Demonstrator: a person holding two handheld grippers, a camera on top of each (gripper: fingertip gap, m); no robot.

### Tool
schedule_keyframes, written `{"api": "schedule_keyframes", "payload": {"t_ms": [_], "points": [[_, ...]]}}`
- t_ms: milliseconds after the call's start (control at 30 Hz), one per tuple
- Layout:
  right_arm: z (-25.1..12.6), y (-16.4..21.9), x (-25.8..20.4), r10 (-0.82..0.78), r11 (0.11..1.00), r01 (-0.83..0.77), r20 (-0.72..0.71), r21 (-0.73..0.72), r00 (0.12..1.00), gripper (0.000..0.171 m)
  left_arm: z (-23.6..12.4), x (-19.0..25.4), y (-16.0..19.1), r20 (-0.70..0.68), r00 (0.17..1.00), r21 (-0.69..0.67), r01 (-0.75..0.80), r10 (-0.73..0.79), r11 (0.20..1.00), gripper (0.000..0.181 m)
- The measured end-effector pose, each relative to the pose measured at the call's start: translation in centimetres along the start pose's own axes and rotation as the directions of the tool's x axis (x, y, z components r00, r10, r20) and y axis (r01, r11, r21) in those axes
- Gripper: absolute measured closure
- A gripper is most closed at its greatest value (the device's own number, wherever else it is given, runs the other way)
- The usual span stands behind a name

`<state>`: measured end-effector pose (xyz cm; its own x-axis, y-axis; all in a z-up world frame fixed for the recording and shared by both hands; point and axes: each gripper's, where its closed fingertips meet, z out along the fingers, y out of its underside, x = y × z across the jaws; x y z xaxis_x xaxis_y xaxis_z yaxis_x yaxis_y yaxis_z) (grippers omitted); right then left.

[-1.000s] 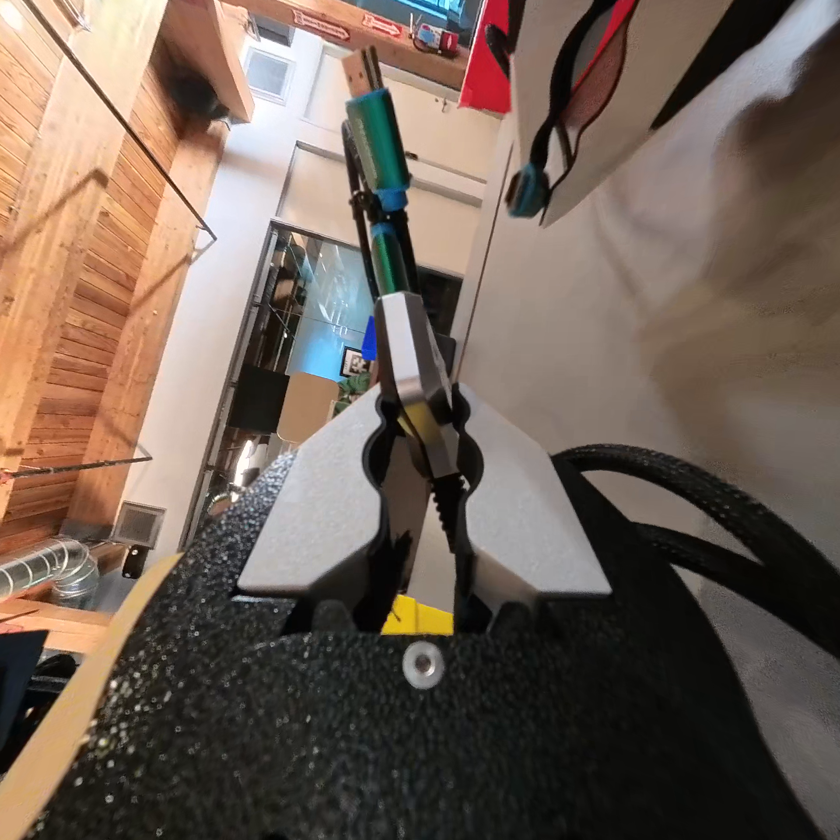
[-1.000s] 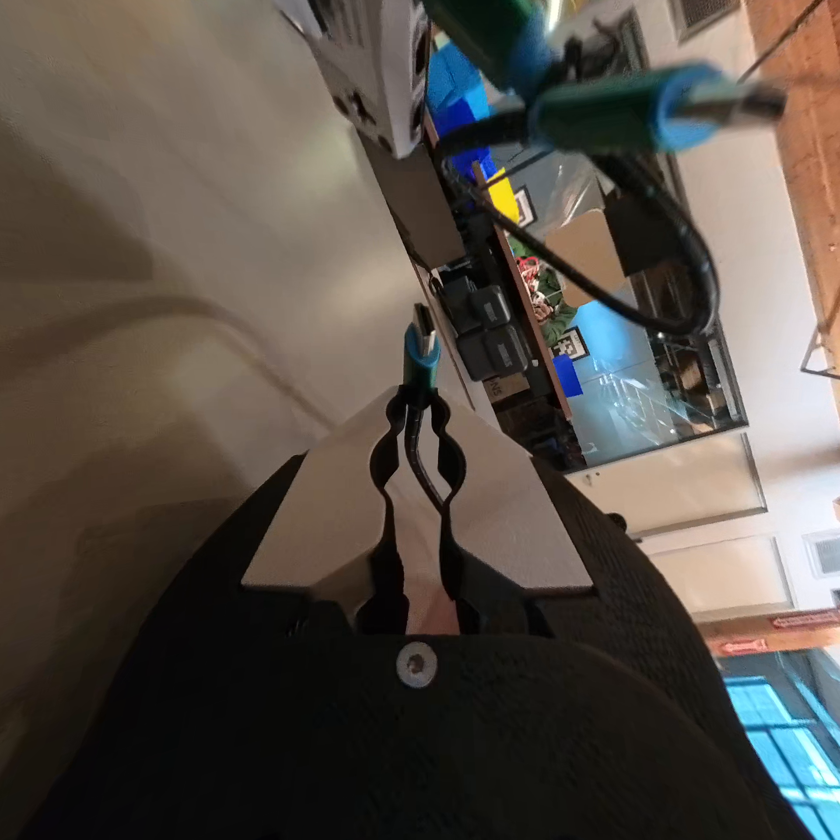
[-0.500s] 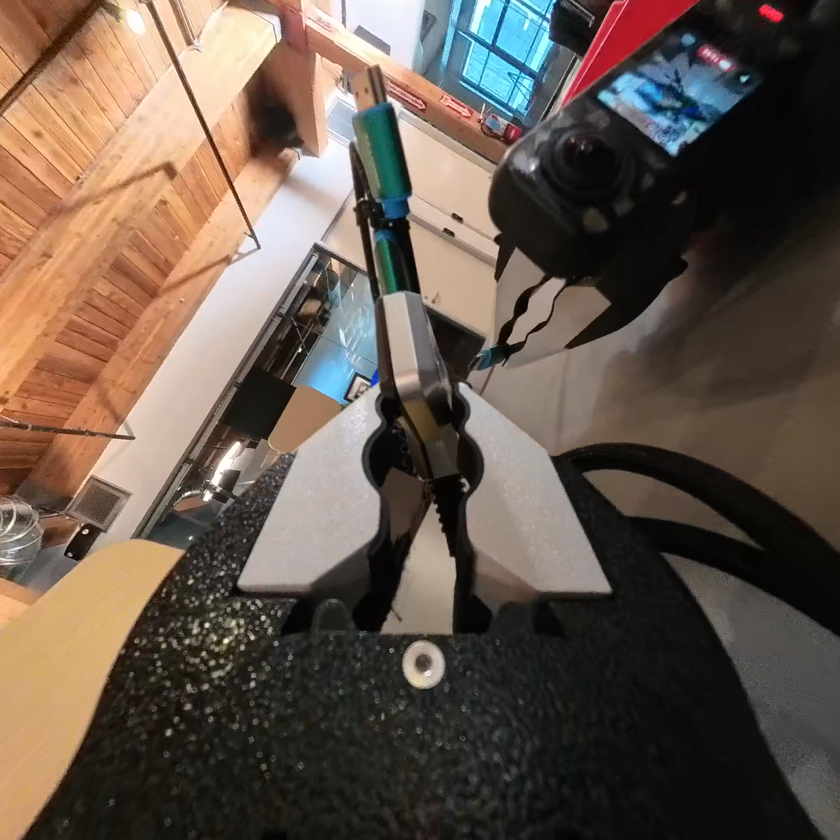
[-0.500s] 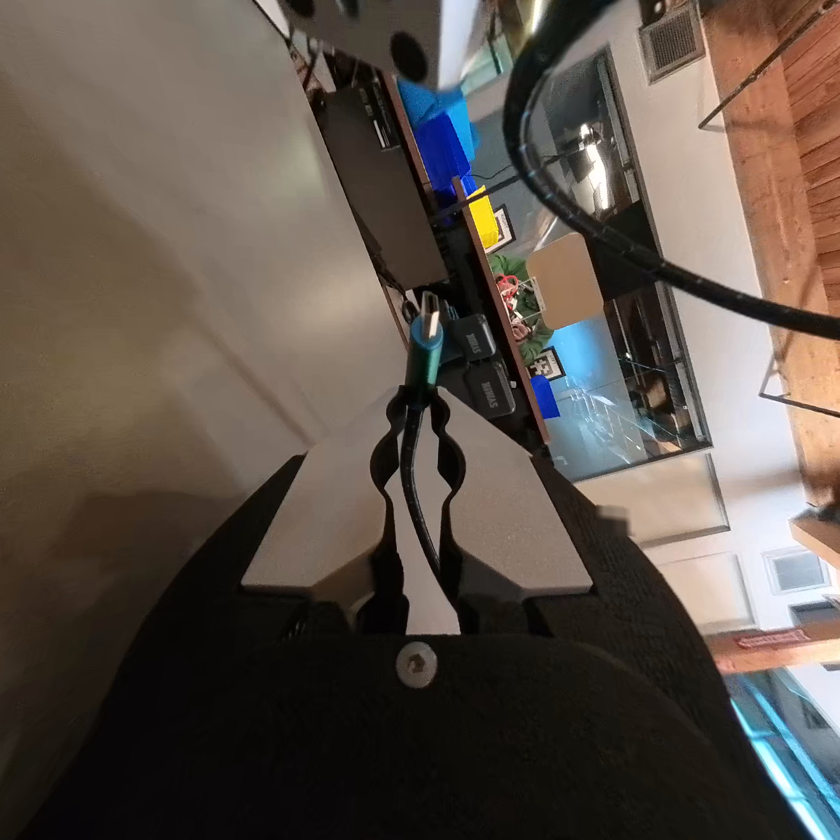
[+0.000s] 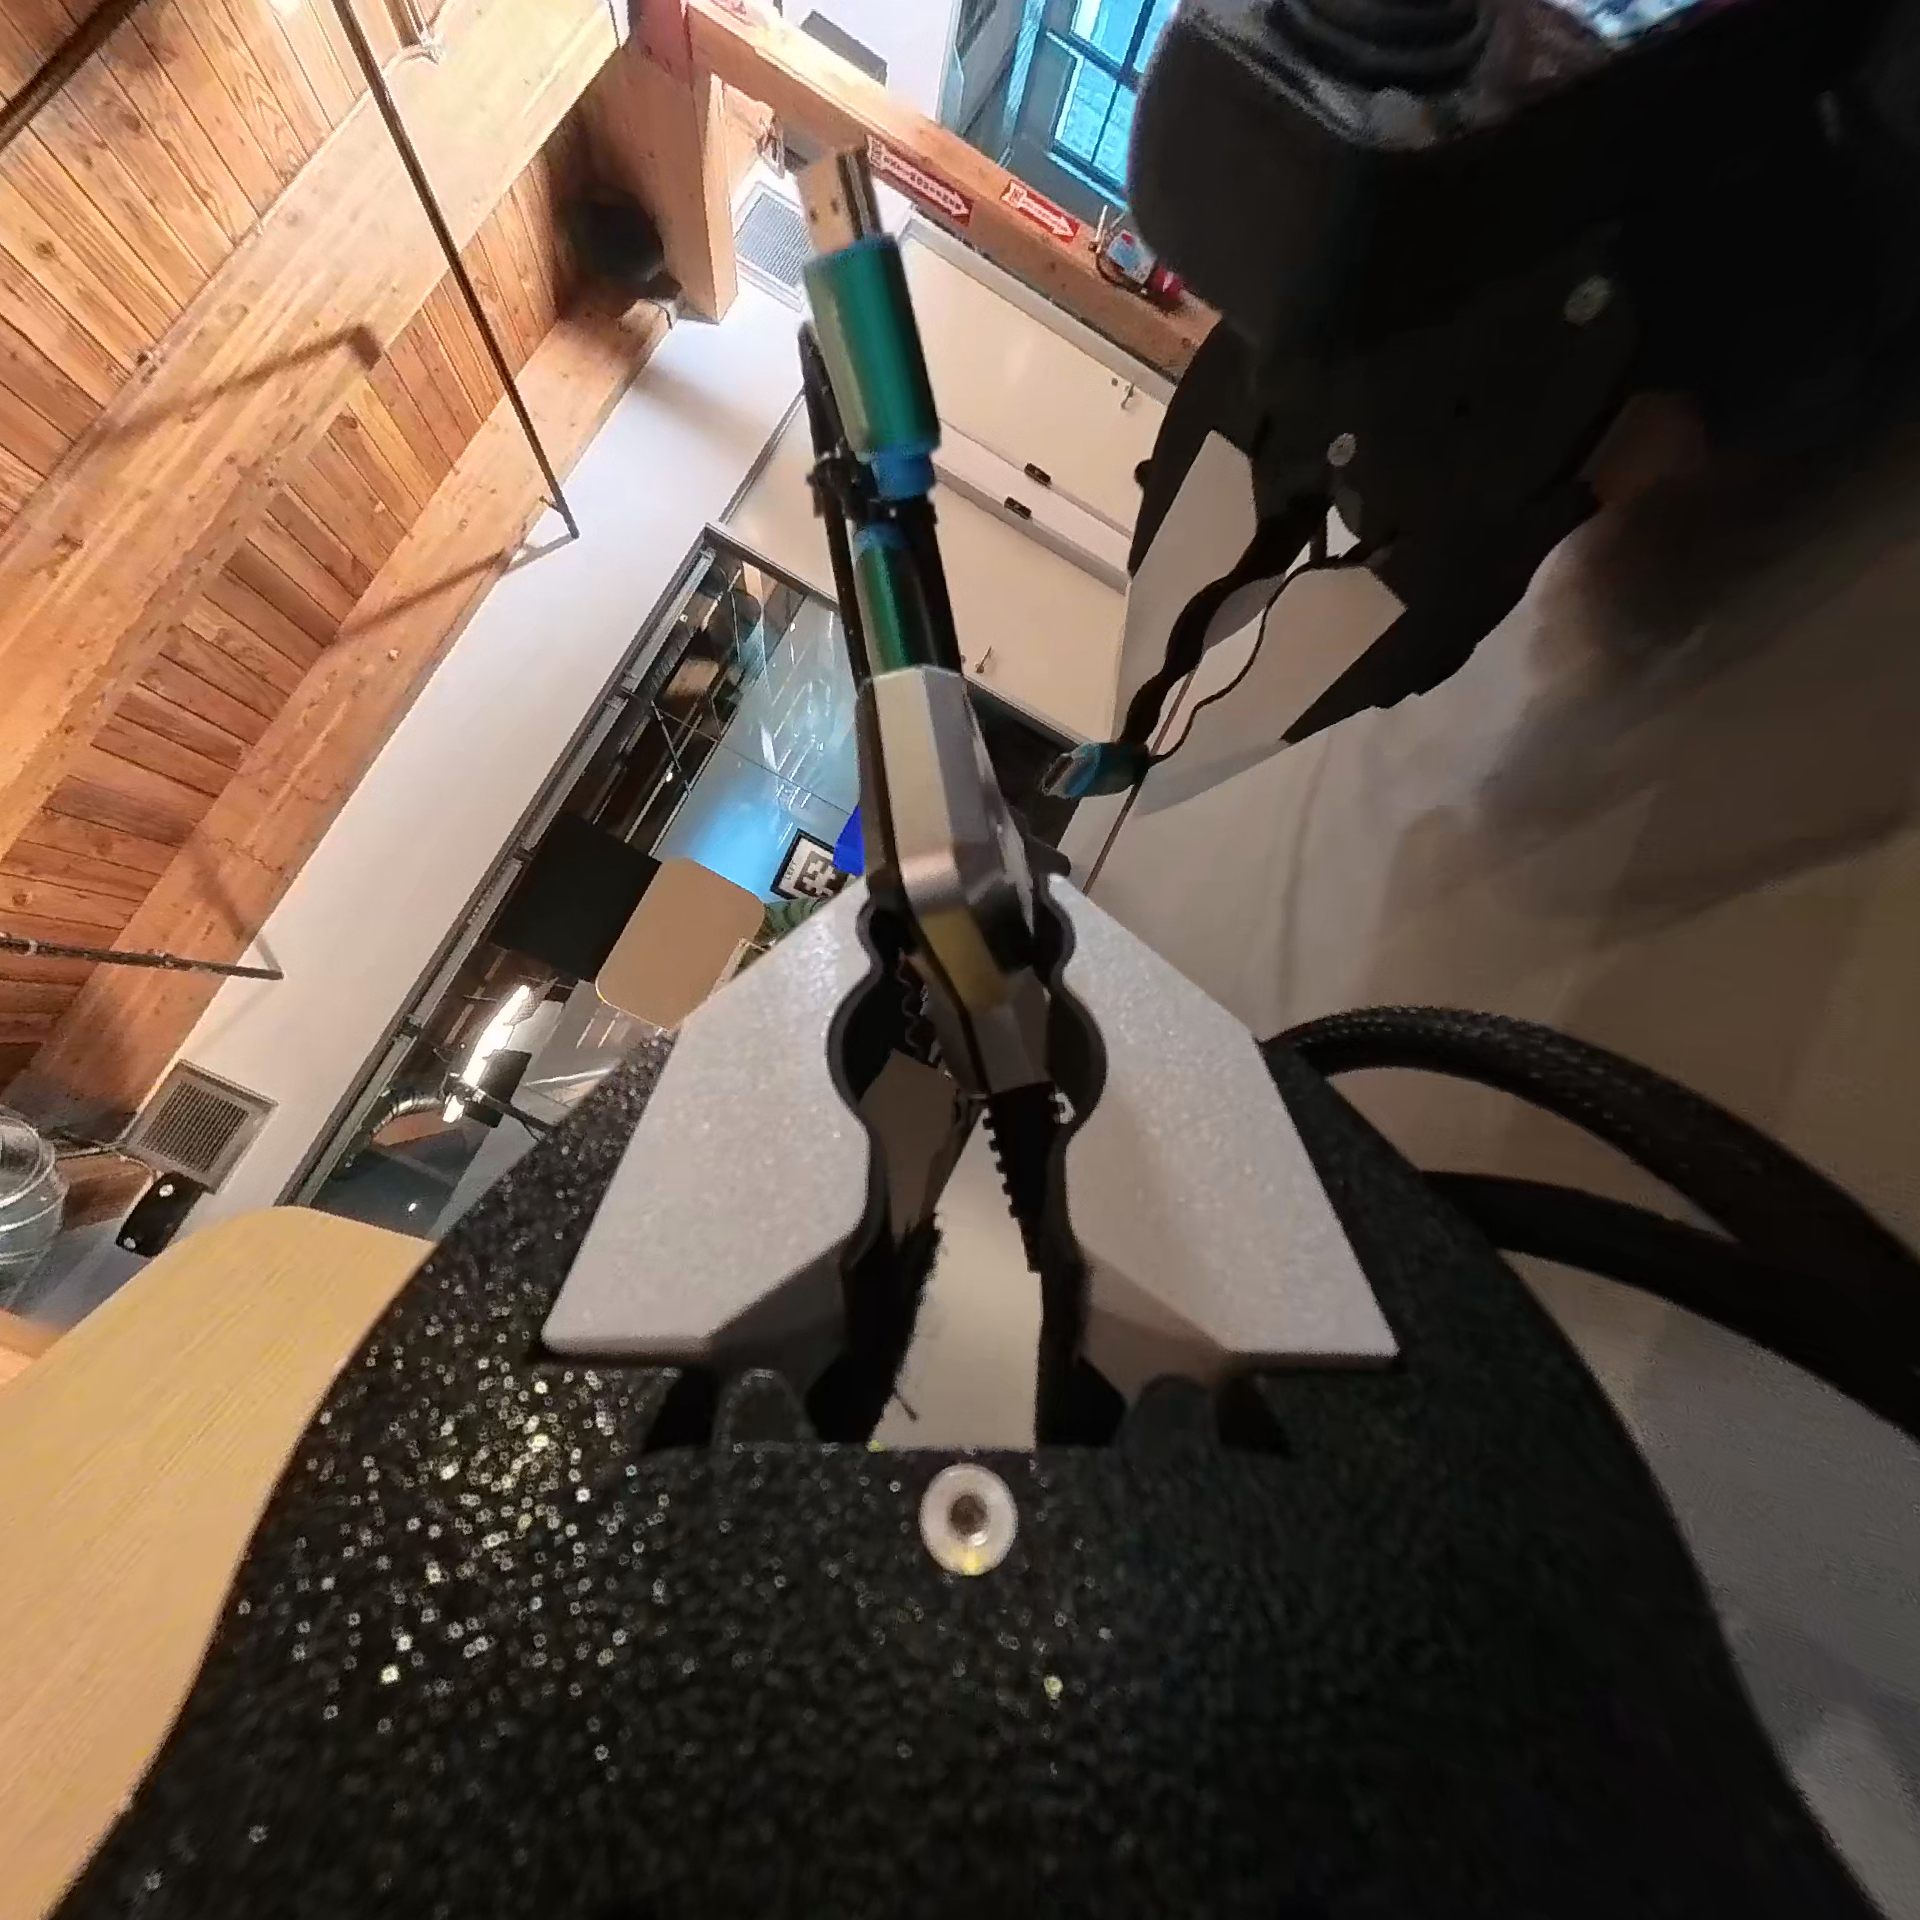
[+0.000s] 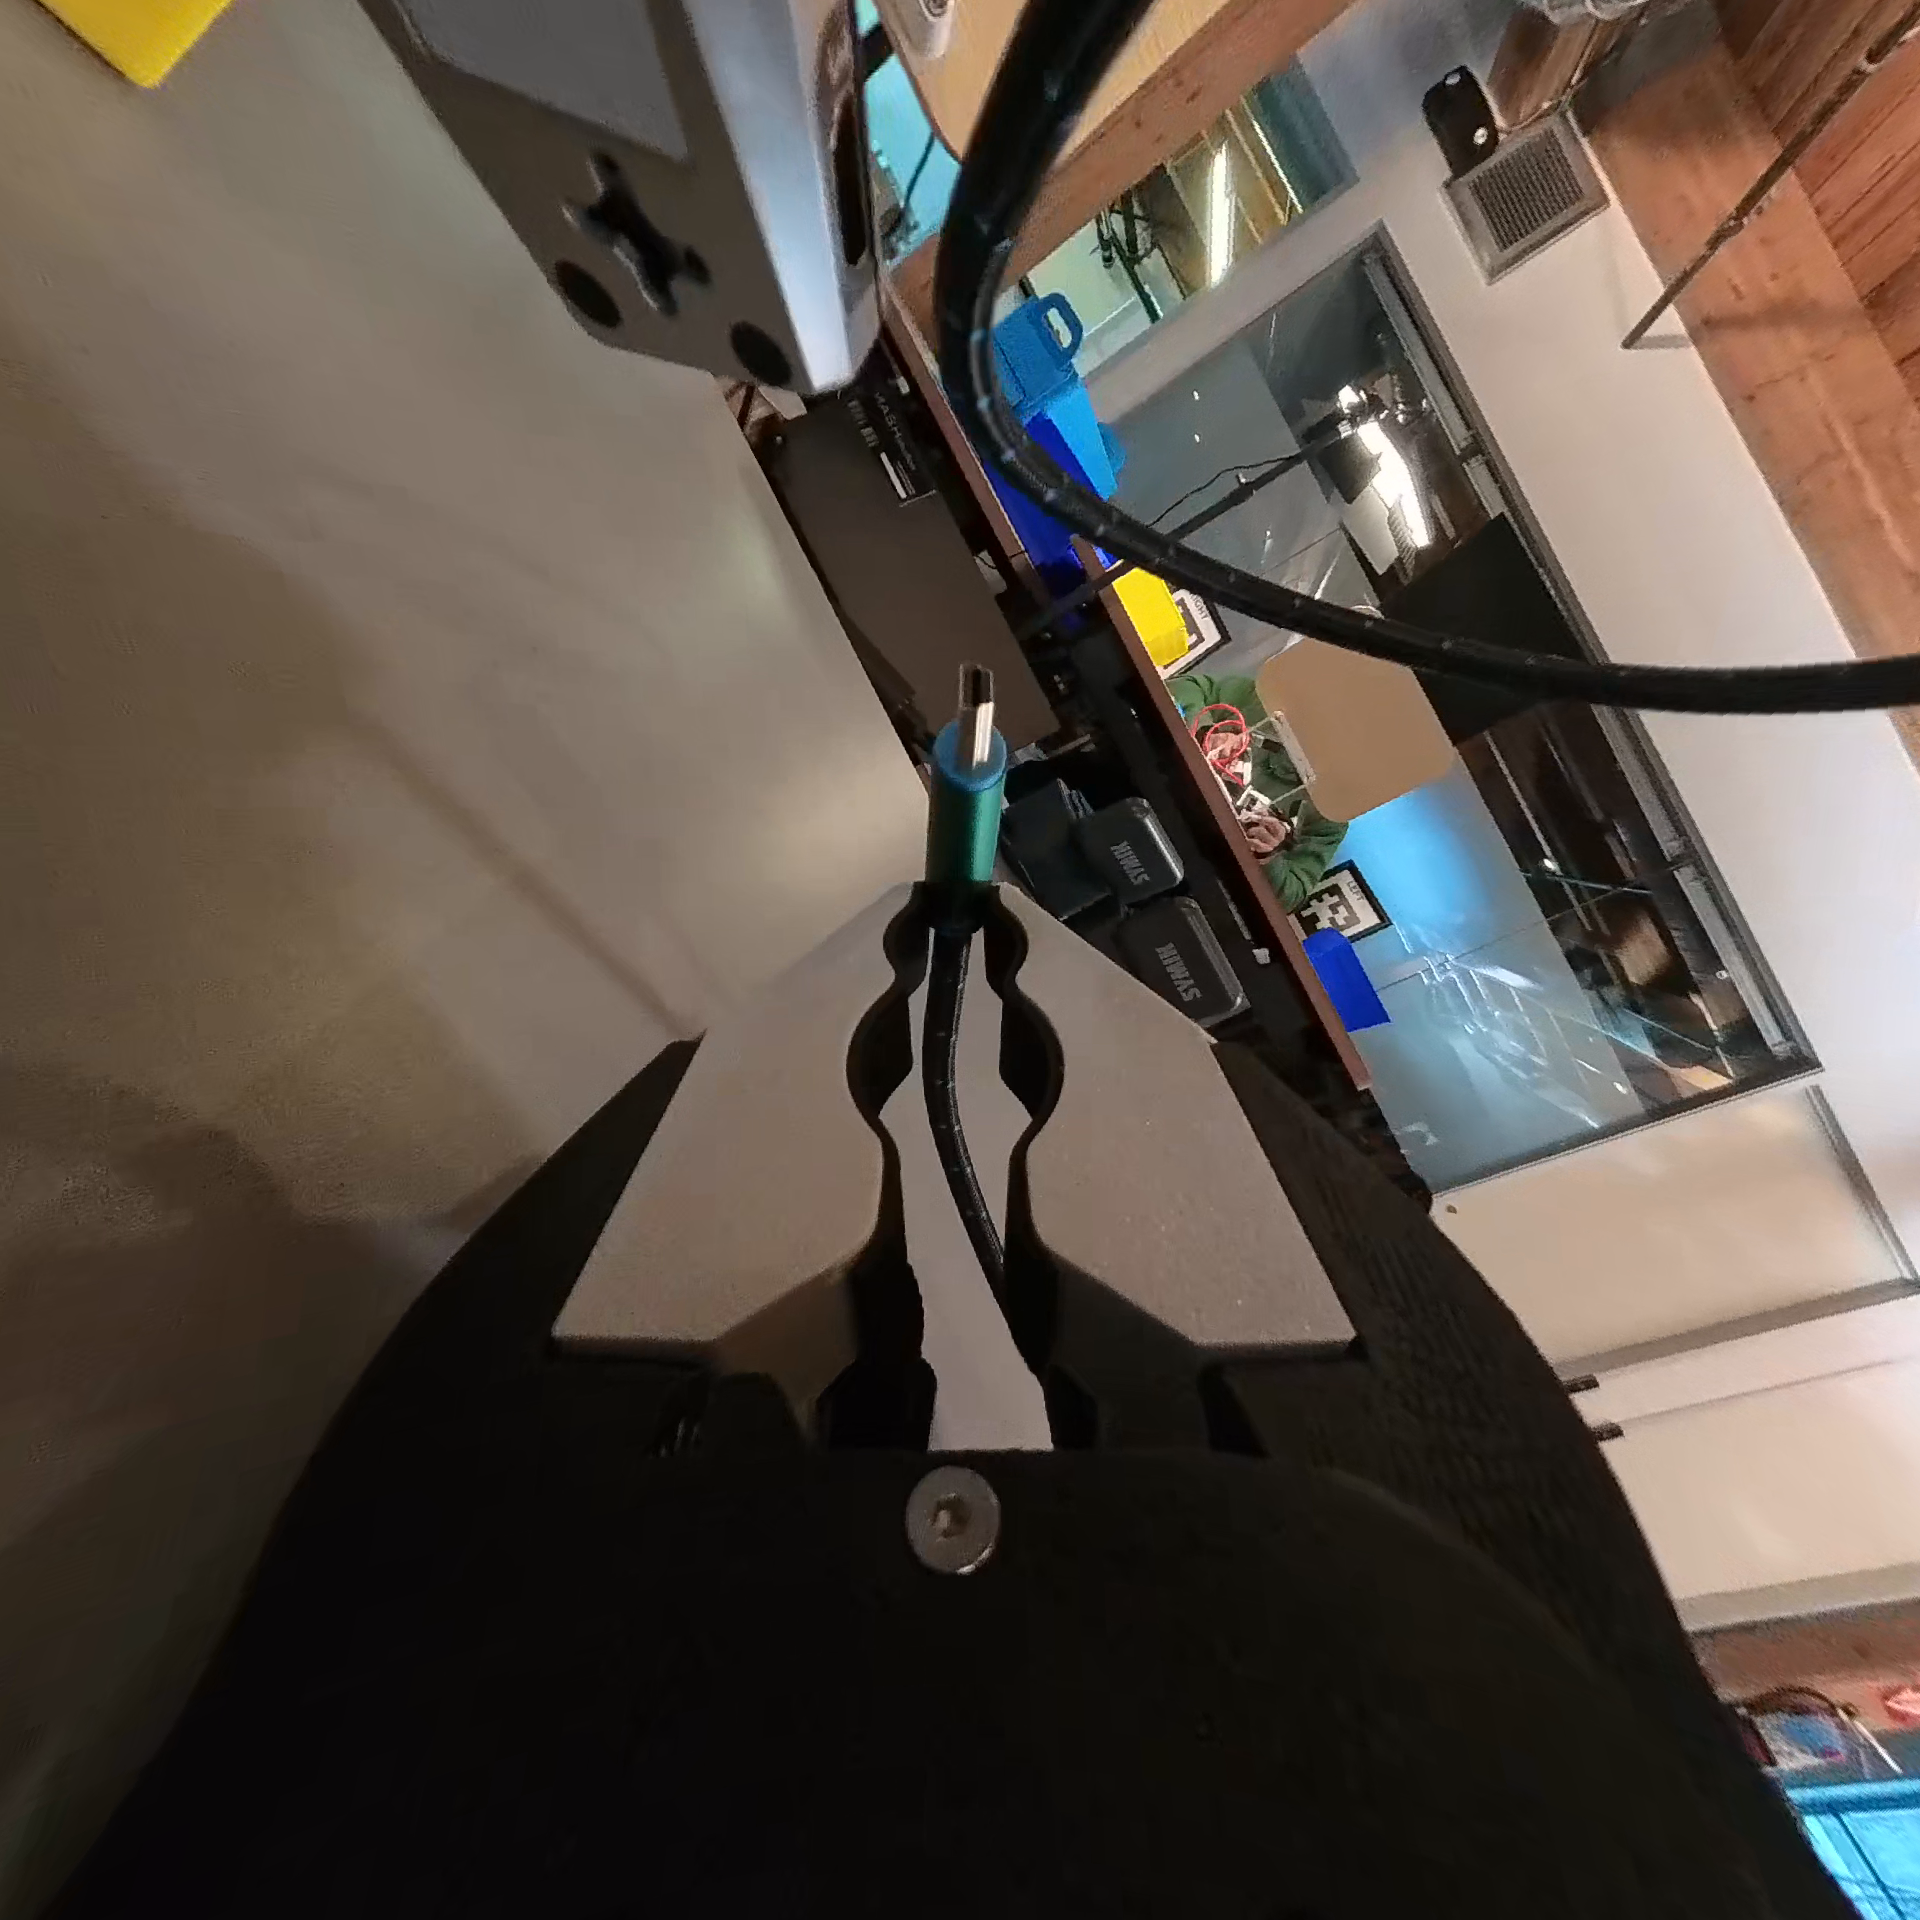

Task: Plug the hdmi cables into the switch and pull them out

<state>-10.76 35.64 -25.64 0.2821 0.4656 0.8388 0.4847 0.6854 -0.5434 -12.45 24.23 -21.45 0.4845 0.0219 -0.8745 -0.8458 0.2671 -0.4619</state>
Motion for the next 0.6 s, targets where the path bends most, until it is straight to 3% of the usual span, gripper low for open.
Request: {"api": "schedule_keyframes", "payload": {"t_ms": [400, 600], "points": [[0.1, -0.3, 0.0, -0.007, 1.000, 0.007, -0.003, 0.015, 1.000, 0.163, 0.2, 1.1, 0.5, -0.064, 0.998, -0.032, 0.007, -0.009, 0.999, 0.158], [-0.2, -1.3, 0.5, -0.070, 0.996, 0.073, -0.045, 0.049, 0.996, 0.163, 0.3, 0.0, 0.4, -0.098, 0.974, -0.047, 0.199, -0.203, 0.979, 0.159]]}}
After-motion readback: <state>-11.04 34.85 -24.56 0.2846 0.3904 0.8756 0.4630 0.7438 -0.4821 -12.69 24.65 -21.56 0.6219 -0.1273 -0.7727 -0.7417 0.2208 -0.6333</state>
